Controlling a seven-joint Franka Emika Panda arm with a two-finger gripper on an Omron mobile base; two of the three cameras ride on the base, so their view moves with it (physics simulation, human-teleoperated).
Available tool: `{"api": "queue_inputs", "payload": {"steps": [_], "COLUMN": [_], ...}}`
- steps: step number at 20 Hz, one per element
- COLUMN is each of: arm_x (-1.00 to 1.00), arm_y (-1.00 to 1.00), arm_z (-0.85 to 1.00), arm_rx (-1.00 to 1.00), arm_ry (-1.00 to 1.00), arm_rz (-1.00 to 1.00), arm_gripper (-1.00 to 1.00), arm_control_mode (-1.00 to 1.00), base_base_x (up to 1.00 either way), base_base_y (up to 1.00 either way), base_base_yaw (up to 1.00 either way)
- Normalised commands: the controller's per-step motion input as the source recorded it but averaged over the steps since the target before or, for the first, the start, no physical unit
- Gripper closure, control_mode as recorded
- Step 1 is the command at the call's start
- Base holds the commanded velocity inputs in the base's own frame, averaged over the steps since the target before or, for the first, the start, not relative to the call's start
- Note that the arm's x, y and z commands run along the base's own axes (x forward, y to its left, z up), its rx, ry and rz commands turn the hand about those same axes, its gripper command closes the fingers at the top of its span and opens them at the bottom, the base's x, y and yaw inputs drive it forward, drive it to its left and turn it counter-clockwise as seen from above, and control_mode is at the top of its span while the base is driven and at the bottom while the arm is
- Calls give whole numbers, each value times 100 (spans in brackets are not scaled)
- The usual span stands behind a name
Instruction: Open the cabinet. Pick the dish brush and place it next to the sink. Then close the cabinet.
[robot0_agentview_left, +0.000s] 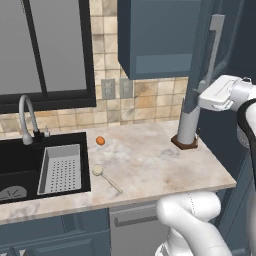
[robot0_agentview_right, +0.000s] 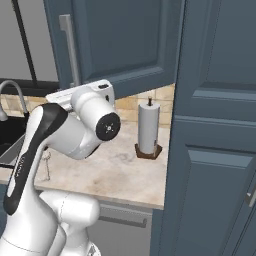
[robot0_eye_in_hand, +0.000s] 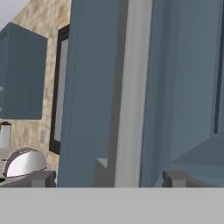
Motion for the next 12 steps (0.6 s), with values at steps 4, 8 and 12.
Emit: {"api": "queue_inputs", "payload": {"steps": [4, 8, 12], "arm_x": [53, 65, 66], "arm_y": [29, 25, 12], "arm_z": [0, 0, 0], "arm_rx": [0, 0, 0], "arm_ry": [0, 0, 0], "arm_rz": [-2, -6, -11], "arm_gripper": [-100, -100, -100], "arm_control_mode": [-100, -100, -100], "base_base_x": [0, 0, 0], "base_base_y": [0, 0, 0], "base_base_yaw": [0, 0, 0]}}
